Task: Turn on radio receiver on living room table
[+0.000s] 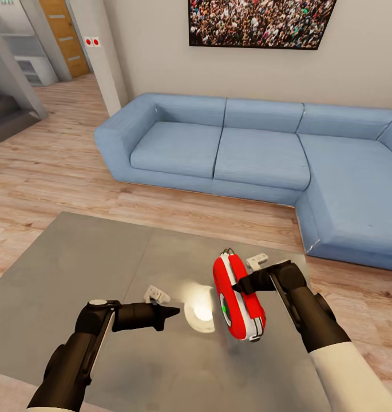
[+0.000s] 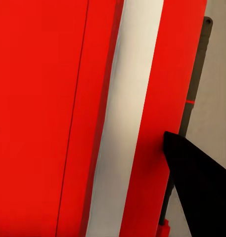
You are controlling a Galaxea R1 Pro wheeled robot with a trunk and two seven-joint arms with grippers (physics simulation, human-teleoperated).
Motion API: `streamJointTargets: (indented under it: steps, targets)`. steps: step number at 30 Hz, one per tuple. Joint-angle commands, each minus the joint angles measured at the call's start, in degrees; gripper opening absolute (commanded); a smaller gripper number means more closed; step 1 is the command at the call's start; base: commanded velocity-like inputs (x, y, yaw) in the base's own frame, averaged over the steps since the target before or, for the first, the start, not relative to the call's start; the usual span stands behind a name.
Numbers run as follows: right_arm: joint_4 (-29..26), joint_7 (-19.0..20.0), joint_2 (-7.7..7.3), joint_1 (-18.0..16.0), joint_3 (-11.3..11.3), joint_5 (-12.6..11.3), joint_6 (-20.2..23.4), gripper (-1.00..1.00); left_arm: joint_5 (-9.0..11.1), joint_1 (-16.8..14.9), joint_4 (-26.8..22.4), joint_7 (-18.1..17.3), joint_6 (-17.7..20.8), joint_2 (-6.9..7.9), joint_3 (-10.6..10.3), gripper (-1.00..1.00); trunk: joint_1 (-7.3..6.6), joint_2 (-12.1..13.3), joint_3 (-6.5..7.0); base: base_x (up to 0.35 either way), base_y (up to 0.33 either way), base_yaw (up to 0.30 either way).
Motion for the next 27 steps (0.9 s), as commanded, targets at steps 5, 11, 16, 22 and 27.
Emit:
streamJointTargets:
  steps: [5,11,16,22,27]
  targets:
    - [-1.29,-0.72,0.06,1.62,-0.07,-0.49,0.0,-1.0,0.0,0.0,0.0,0.0,0.0,0.0,0.0,-1.0,0.0,0.0,0.0,0.0,0.0,0.0]
    - [-1.3,-1.73,0.07,3.89,-0.09,-0.95,-1.51,-1.0,0.0,0.0,0.0,0.05,0.0,0.0,0.0,-1.0,0.0,0.0,0.0,0.0,0.0,0.0]
    - [-1.28,-2.54,0.08,4.67,-0.09,-0.98,-2.01,-1.0,0.0,0.0,0.06,0.08,0.0,0.0,0.0,-1.0,0.0,0.0,0.0,0.0,0.0,0.0]
    - [-1.1,-4.98,0.13,6.5,-0.16,-1.14,-6.58,-1.0,0.0,0.0,0.86,0.07,0.0,0.0,0.0,-1.0,0.0,0.0,0.0,0.0,0.0,0.0]
    - [-0.4,-5.16,0.11,6.76,-0.98,-1.4,-8.24,-1.0,0.0,0.0,0.96,0.08,0.0,0.0,0.0,-1.0,0.0,0.0,0.0,0.0,0.0,0.0]
